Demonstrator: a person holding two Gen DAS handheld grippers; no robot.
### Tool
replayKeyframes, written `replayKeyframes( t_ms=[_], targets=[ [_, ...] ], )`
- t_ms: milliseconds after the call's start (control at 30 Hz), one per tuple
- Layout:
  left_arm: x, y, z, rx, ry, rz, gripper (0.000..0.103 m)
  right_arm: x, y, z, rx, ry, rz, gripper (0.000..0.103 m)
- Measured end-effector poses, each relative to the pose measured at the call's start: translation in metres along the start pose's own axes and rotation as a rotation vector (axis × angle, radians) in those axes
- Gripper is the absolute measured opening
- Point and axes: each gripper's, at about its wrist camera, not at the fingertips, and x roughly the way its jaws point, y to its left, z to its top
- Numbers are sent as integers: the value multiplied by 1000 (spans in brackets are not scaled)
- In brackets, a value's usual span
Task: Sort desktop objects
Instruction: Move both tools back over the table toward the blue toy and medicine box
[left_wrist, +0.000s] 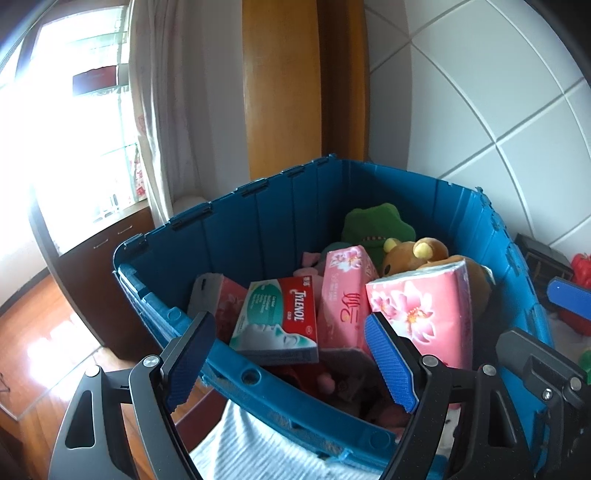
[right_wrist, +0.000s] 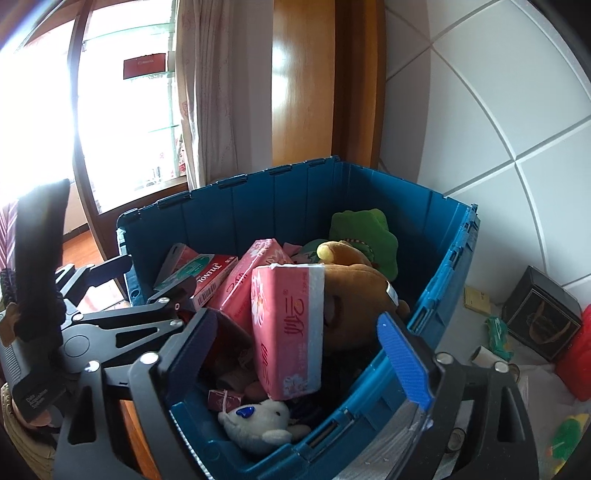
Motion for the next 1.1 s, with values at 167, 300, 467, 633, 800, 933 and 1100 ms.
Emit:
replayKeyframes(
  t_ms=[167,300,467,633,800,933,1100],
  targets=[
    [-16,-1,-5,-5,-7,-5,84,-16,-3,-4,5,-24,-26,103],
    [-32,-3,-9,4,-13,-18,84,-31,-5,-8,12,-42,-41,103],
    [-53,-11,-20,8,-19,-35,84,-50,-10,-23,33,-42,-44,103],
    [-80,-25,-38,11,-44,-45,84,-70,-18,-41,37,-40,-44,103],
    [-104,-46,-61,13,-41,-44,84,-95,-30,-69,39,-32,-29,103],
    [-117,-64,-83,38,-16,-42,84,-109,-41,-94,64,-15,-19,103],
    [-129,-86,-113,71,29,-52,84,-122,-52,-128,98,27,-20,103]
  ],
)
